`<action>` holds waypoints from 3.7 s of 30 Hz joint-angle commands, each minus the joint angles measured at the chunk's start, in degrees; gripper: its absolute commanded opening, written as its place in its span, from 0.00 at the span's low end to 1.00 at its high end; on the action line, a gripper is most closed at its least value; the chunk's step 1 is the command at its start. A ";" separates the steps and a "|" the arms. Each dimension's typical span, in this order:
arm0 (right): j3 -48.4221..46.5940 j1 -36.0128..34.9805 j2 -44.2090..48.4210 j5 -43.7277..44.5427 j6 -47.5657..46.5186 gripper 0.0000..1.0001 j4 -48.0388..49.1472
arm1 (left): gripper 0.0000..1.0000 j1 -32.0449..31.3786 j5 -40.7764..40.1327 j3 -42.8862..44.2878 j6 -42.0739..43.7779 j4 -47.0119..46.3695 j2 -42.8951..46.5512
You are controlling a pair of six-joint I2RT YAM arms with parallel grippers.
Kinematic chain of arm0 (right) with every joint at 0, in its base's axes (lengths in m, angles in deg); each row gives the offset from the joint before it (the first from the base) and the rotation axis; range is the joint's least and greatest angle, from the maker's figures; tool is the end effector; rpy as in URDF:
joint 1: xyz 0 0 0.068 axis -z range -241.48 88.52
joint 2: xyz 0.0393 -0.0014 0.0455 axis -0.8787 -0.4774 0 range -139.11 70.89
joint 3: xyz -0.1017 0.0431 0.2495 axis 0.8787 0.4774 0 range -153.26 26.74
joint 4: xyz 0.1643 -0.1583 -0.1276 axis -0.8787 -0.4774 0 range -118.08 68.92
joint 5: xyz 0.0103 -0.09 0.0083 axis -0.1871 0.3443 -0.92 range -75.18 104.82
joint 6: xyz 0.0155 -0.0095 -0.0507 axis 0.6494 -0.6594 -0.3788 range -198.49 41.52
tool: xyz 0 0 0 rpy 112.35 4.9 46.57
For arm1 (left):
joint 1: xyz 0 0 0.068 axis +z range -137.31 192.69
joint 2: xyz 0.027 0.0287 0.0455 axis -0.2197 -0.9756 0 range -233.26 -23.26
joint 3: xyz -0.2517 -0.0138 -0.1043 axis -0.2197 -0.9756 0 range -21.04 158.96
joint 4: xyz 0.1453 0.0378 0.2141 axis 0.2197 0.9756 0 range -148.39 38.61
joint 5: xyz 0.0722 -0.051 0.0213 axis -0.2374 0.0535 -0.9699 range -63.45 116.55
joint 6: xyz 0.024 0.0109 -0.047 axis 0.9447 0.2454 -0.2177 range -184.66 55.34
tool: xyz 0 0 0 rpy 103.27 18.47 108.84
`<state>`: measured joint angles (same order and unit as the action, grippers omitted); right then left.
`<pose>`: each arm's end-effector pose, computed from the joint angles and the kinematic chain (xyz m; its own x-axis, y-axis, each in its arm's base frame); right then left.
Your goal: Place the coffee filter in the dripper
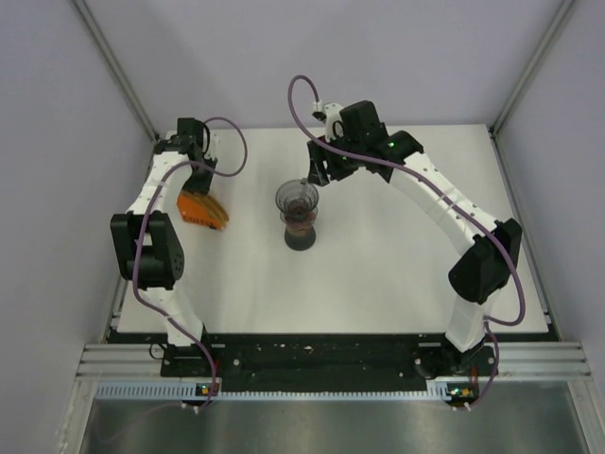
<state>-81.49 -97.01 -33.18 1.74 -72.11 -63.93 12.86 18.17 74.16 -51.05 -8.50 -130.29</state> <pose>0.3282 0.2442 0.3793 -0.5844 -0.2843 -0.7600 -0.6488 0.7262 0.2273 0.4012 0.0064 0.2783 -0.8728 0.2302 -0.4303 0.1373 0.9620 0.2362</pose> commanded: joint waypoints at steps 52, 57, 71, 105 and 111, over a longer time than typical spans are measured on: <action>2.23 -0.86 3.09 -1.24 -1.27 0.60 2.33 | 0.47 0.54 1.10 2.71 0.27 -0.84 -2.75; 2.32 -0.86 3.09 -1.59 -1.27 0.60 2.16 | 0.40 0.45 -0.23 1.75 3.00 -1.99 -3.02; 2.40 -0.86 2.82 -2.91 -0.92 0.60 2.16 | 0.45 0.28 -1.46 -0.98 7.14 -3.39 -2.40; 2.14 -0.86 3.70 -3.44 -0.57 0.60 2.24 | 0.30 0.19 2.67 -2.21 -0.77 -4.01 2.35; 2.75 -0.86 4.32 -3.09 -0.57 0.60 2.24 | 0.34 0.28 0.39 -1.86 -2.88 -3.31 0.50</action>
<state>-78.99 -97.01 -32.44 -1.10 -72.51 -63.54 13.08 20.90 71.53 -51.03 -11.43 -128.93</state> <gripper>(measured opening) 0.604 0.339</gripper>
